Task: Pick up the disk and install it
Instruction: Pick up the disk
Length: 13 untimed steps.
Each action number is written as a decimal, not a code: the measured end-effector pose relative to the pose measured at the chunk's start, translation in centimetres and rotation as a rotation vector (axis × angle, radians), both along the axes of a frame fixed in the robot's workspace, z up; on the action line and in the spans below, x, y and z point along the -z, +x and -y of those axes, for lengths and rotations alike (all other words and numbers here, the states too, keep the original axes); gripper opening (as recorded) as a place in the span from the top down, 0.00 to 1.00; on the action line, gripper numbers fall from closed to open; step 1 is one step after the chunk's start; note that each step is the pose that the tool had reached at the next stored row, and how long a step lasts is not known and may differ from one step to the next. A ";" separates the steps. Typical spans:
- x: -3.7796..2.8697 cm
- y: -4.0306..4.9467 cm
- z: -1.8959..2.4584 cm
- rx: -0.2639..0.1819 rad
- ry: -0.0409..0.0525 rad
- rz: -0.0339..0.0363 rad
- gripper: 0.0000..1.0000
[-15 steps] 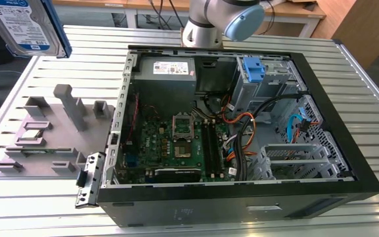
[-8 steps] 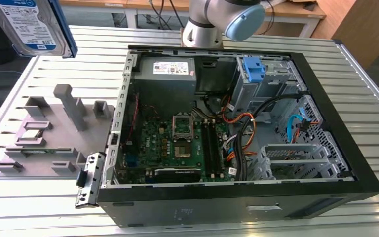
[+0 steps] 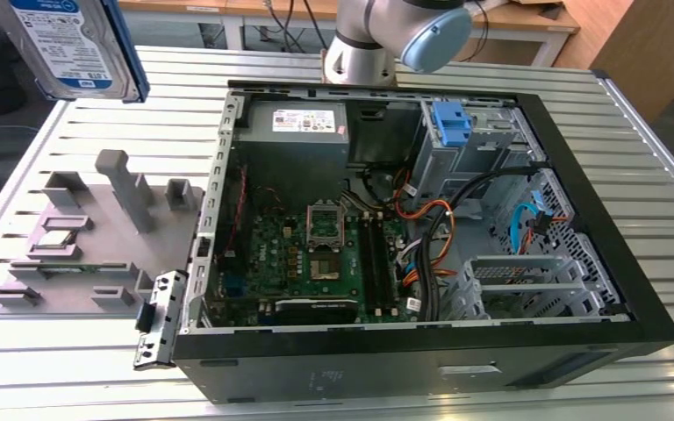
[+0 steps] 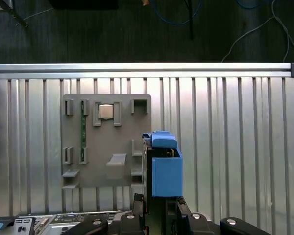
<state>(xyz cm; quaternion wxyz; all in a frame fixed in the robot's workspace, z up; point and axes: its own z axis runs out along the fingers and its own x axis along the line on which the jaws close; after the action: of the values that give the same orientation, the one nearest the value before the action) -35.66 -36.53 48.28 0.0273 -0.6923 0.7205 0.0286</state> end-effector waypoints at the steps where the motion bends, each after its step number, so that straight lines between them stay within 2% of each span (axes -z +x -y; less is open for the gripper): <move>1: 0.00 0.18 0.00 0.000 0.0005 0.0000 0.65; 13: 0.00 2.20 0.00 0.000 0.0065 0.0000 0.65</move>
<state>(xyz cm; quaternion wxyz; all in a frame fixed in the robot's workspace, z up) -33.47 -36.53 48.28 0.0295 -0.6922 0.7204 0.0309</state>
